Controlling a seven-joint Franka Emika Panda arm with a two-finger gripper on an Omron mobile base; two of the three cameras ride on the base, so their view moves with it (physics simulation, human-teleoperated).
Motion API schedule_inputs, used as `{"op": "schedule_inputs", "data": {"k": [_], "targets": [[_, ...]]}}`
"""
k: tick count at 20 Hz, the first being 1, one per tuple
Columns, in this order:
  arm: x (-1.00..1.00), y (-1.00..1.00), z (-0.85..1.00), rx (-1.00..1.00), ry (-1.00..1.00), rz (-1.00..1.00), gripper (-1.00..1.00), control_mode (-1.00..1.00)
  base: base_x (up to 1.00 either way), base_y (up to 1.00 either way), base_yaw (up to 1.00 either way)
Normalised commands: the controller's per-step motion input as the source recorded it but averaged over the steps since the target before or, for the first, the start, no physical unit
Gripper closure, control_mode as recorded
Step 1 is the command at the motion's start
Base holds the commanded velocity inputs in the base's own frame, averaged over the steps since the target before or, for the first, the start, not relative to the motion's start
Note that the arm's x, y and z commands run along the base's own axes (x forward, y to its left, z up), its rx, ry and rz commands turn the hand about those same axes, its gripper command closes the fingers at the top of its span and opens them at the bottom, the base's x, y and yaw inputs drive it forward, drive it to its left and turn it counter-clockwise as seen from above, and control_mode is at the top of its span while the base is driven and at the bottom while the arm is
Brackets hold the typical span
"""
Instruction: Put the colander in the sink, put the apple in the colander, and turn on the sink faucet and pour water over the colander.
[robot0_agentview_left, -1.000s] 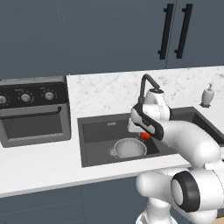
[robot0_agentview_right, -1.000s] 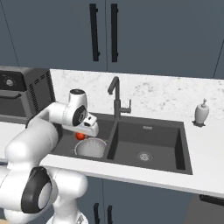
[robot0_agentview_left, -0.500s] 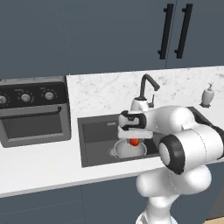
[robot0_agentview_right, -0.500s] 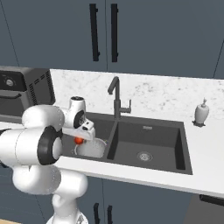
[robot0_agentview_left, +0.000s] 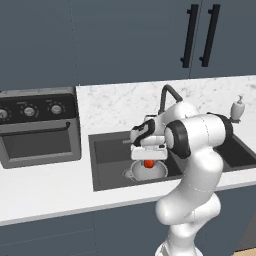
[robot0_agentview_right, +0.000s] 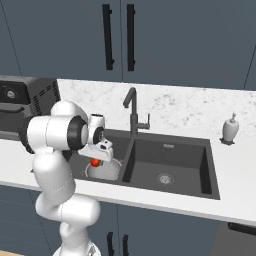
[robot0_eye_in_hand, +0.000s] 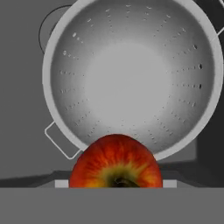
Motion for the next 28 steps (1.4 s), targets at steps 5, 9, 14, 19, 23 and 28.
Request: {"op": "schedule_inputs", "data": {"k": [5,9,14,19,23,28], "targets": [[0.21,0.01,-0.46,0.00,0.05,0.00,1.00,-1.00,0.00,0.00,0.00],[0.04,0.00,-0.42,0.00,-0.01,0.00,1.00,-1.00,0.00,0.00,0.00],[0.01,0.00,-0.35,0.00,-0.05,0.00,1.00,-1.00,0.00,0.00,0.00],[0.14,0.00,-0.17,0.00,-0.08,0.00,1.00,-1.00,0.00,0.00,0.00],[0.16,0.00,-0.09,0.00,-0.10,0.00,1.00,-1.00,0.00,0.00,0.00],[0.16,0.00,-0.17,0.00,-0.15,0.00,1.00,-1.00,0.00,0.00,0.00]]}}
